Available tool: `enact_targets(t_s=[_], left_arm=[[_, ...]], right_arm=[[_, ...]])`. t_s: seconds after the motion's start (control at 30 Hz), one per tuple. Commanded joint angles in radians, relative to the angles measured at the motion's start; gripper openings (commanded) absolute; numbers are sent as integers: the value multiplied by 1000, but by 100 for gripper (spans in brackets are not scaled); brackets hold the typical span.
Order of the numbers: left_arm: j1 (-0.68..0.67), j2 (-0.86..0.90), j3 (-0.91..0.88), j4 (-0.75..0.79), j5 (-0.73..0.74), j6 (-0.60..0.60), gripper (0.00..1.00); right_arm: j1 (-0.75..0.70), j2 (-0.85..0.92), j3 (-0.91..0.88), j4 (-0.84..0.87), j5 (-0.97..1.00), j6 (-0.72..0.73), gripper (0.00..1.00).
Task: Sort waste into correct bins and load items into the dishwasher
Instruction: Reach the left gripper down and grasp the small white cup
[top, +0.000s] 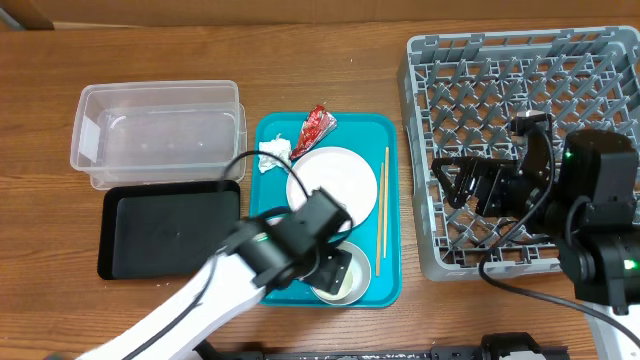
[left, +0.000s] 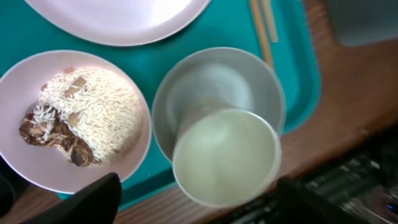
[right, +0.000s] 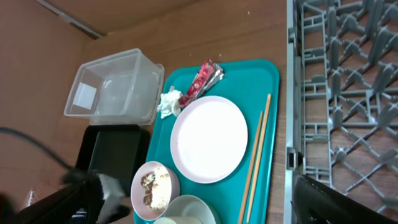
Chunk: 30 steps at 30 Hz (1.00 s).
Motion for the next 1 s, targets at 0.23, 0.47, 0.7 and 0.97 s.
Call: enact_targets(t_s=[0.23,0.47,0.7,0.97], left_arm=[[-14,180,16,40,-86,-45,53],[-14,191,14,75,-65,-44,50],[-14,239,-10,75,-32,-45,31],[2,232,42,47,11,-44,4]], right_arm=[[-2,-6,24,-24,-6,12,100],[-2,-6,24,-24,-6,12,100],[-2,-6,24,-25,-6,12,100],[-2,-6,24,-25,-6,11,100]])
